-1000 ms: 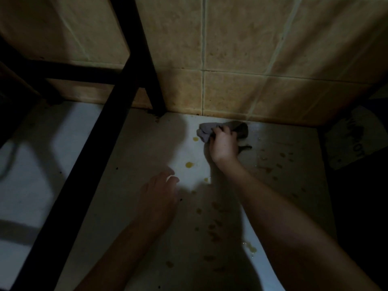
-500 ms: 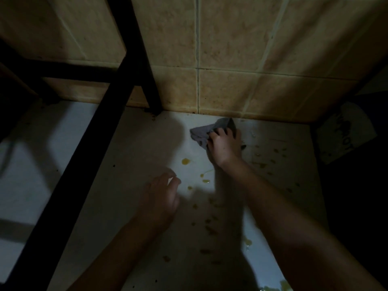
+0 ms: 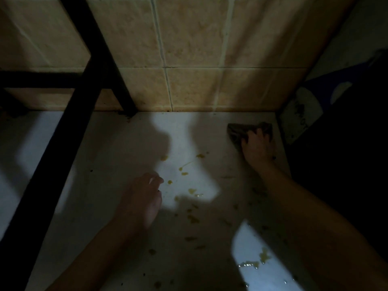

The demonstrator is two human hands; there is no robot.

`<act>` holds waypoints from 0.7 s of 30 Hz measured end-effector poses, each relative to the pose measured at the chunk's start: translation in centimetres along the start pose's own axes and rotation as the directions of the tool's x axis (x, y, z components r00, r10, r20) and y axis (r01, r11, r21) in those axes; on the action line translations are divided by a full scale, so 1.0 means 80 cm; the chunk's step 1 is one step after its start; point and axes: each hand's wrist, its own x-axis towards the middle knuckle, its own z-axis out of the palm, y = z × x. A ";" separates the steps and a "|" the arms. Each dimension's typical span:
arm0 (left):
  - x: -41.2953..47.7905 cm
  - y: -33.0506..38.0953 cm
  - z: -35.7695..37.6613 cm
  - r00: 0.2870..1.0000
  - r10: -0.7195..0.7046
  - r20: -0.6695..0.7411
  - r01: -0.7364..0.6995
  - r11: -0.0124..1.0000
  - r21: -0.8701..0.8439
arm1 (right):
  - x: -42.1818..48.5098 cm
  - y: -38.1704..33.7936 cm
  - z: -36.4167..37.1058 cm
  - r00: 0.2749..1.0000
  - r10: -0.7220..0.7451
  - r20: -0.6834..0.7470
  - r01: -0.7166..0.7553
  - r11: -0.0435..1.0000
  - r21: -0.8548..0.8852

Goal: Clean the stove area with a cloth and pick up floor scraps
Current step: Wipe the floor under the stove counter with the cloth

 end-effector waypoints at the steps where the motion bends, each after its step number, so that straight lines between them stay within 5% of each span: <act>1: 0.000 0.000 -0.001 1.000 0.004 0.009 -0.004 1.000 0.015 | 0.000 0.005 0.000 1.000 0.005 0.003 -0.005 1.000 0.020; 12: -0.006 0.002 -0.001 0.998 -0.011 0.057 0.011 1.000 0.016 | -0.005 -0.036 0.016 0.994 -0.107 0.032 0.099 0.978 0.181; 21: -0.013 -0.008 -0.003 0.998 -0.029 0.049 0.029 0.999 0.014 | -0.048 -0.147 0.032 0.886 -0.448 0.123 0.424 0.888 0.177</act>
